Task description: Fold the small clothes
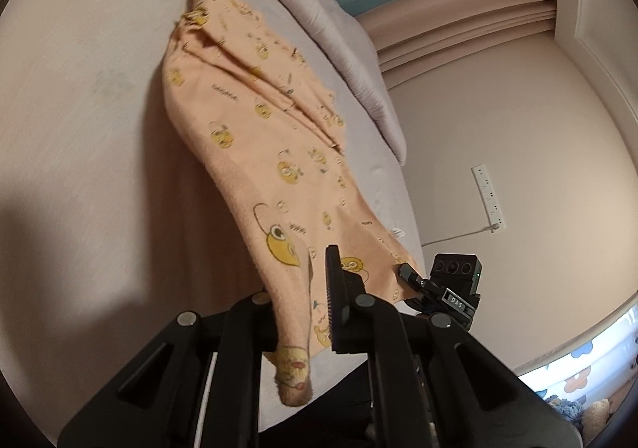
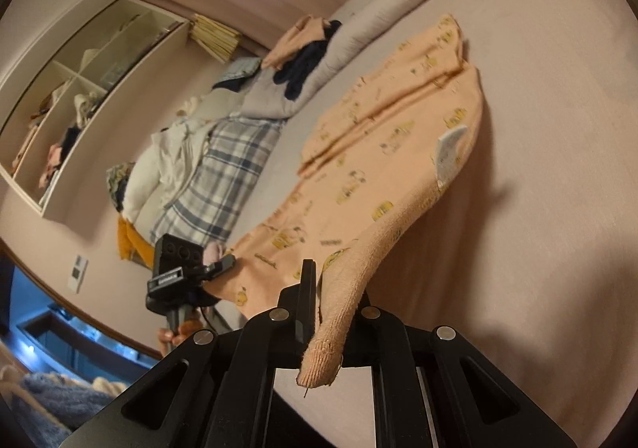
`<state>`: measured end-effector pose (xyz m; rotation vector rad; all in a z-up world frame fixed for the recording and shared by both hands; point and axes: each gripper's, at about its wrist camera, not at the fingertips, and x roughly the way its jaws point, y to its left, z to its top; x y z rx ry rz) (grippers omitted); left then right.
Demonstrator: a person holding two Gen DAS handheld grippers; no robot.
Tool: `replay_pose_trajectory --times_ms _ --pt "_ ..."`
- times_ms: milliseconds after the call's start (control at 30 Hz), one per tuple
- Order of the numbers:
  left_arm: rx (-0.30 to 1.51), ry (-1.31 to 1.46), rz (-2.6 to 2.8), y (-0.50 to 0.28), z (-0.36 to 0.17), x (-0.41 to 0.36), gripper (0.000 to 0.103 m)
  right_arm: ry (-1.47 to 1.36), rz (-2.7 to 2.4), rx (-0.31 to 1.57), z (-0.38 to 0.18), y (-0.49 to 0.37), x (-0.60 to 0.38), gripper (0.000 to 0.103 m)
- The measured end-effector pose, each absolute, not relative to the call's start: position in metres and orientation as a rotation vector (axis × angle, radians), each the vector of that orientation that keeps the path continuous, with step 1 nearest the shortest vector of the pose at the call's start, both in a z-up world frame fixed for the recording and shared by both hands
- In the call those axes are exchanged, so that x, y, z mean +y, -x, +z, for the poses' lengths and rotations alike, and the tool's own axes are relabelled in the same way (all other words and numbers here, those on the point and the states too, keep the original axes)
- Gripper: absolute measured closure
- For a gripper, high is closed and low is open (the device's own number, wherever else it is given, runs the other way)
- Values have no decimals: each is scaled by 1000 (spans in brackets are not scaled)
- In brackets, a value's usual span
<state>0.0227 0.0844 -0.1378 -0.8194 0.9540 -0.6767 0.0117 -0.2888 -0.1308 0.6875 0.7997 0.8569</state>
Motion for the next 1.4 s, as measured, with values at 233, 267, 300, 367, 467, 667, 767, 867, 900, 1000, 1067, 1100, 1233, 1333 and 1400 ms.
replay_pose_trajectory --times_ms 233,267,300,367,467,667,767,867,900,1000,1067,1100,1233,1333,1400 --pt "925 775 -664 -35 -122 77 95 -700 893 737 -115 -19 -288 92" --pt "919 760 -655 -36 -119 76 95 -700 897 734 -115 -20 -288 92" --pt "916 743 -645 -37 -116 74 95 -698 899 732 -114 -21 -288 92" --pt "910 715 -629 -38 -112 72 95 -694 902 727 -110 -23 -287 92" --pt "899 674 -618 -39 -108 68 95 -684 911 717 -106 -25 -286 92" --pt "886 590 -590 -44 -98 60 95 -674 914 698 -97 -30 -287 92" --pt "880 569 -590 -46 -95 57 95 -669 911 696 -94 -32 -286 92" --pt "873 551 -590 -47 -91 55 95 -660 909 692 -92 -33 -285 92" --pt "870 547 -588 -47 -90 55 95 -658 909 691 -91 -34 -285 92" --pt "857 530 -586 -47 -84 53 95 -653 907 687 -89 -35 -284 92" --pt "848 520 -587 -47 -81 53 95 -652 905 686 -88 -36 -283 92" --pt "844 516 -588 -47 -79 53 95 -651 905 686 -88 -36 -283 92" --pt "833 498 -591 -48 -76 53 95 -642 903 686 -85 -38 -282 92" --pt "823 495 -593 -49 -75 53 95 -638 899 684 -83 -40 -282 92" --pt "817 493 -593 -49 -73 53 95 -638 897 681 -81 -41 -282 92"
